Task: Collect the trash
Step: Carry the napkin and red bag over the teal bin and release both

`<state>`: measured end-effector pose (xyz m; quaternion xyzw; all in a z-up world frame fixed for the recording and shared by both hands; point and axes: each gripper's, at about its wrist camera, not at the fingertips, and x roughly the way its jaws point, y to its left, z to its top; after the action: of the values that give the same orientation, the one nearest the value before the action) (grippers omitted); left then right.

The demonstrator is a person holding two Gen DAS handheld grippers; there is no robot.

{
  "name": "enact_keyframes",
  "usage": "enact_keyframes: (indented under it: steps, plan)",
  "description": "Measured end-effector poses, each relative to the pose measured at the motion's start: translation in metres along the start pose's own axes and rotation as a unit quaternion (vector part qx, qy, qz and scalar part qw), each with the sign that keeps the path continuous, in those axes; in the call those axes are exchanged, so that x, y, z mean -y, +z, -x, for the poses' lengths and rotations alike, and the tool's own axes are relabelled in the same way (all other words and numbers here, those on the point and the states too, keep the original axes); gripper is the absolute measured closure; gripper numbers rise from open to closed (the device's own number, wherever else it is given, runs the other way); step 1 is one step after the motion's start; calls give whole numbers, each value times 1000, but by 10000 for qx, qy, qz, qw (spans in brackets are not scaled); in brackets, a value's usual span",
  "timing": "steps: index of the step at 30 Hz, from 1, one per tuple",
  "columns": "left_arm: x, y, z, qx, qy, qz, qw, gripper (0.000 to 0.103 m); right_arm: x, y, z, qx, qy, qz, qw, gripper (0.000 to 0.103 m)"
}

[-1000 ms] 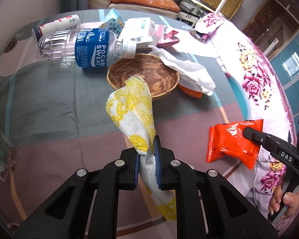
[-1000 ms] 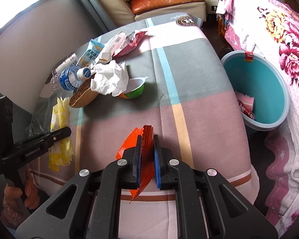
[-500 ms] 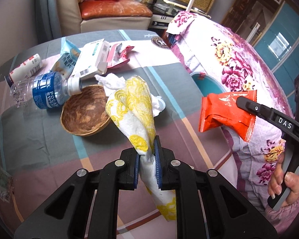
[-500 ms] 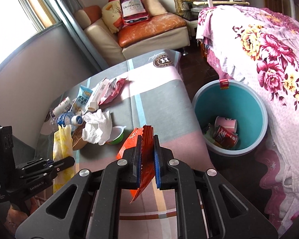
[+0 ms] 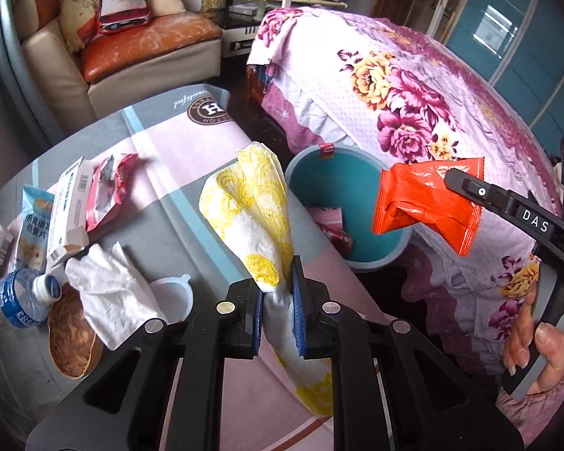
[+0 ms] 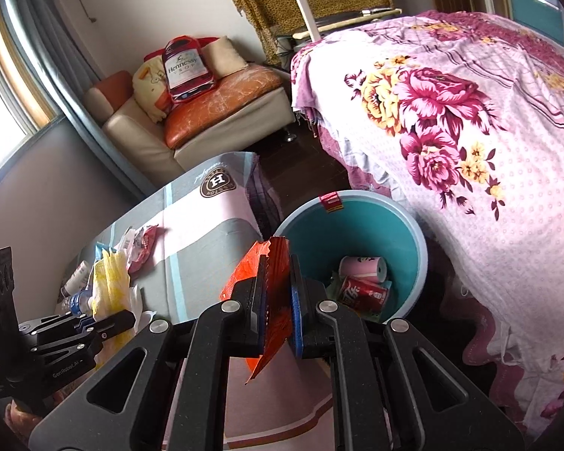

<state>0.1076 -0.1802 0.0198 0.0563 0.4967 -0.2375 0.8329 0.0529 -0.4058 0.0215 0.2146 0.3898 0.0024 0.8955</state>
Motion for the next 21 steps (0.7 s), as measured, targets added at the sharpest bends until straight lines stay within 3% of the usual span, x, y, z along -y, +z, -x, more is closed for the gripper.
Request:
enact_keyframes:
  steps: [8,21]
  plan:
    - [47,29,-54,-283,-201,-304,9989,89,51,12,-10,90,-303,-424,9986,93]
    - [65,52,-109,-597,-174,-338,9975,89,87,16,-33,-72,-580,-639,9962,93]
